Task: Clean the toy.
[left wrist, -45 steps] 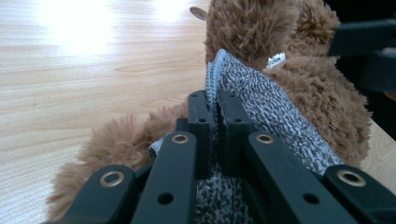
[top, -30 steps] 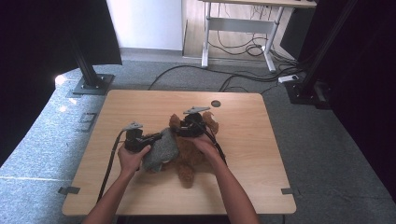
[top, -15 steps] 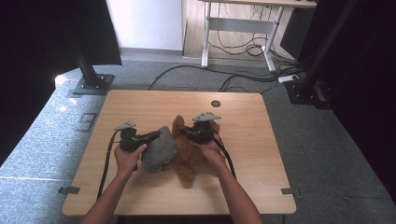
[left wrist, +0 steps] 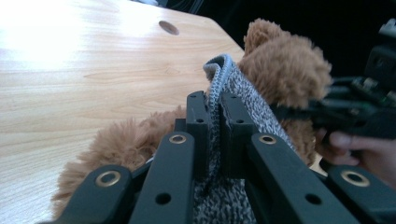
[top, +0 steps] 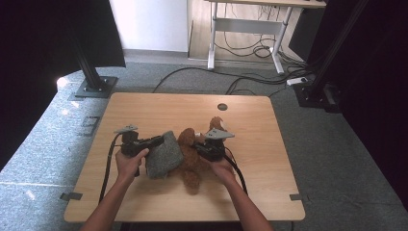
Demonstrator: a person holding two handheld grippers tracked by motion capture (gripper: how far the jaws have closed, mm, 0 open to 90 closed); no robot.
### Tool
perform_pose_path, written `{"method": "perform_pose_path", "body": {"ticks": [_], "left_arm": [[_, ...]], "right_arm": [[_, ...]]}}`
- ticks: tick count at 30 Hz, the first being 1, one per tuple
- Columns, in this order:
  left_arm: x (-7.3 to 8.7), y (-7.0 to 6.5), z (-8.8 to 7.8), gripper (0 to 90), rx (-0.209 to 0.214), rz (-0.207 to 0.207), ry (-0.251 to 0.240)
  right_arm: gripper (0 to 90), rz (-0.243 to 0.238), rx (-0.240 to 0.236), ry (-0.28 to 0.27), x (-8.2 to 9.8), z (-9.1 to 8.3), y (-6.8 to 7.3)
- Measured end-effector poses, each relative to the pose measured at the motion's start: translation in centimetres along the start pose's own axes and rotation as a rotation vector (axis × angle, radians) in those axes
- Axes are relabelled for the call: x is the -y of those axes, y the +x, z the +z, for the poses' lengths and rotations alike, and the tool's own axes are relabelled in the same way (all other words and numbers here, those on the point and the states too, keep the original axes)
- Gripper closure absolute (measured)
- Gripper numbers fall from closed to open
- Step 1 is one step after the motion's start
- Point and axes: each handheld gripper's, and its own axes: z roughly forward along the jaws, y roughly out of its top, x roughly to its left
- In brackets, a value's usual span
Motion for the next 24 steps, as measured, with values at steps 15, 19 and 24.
{"method": "perform_pose_path", "body": {"ticks": [15, 19, 24], "left_arm": [[-0.6, -1.6, 1.8, 82.9, 0.056, 0.008, 0.137], [-0.5, -3.0, 2.9, 83.6, -0.001, 0.079, 0.187], [-0.5, -2.7, 2.7, 84.6, -0.023, 0.077, 0.196]], "right_arm": [[89.2, 0.015, -0.038, -0.022, 3.0, -1.8, 1.4], [89.4, 0.011, -0.049, -0.011, 3.4, -1.8, 1.9], [89.4, -0.006, -0.04, -0.006, 3.8, -2.1, 2.0]]}}
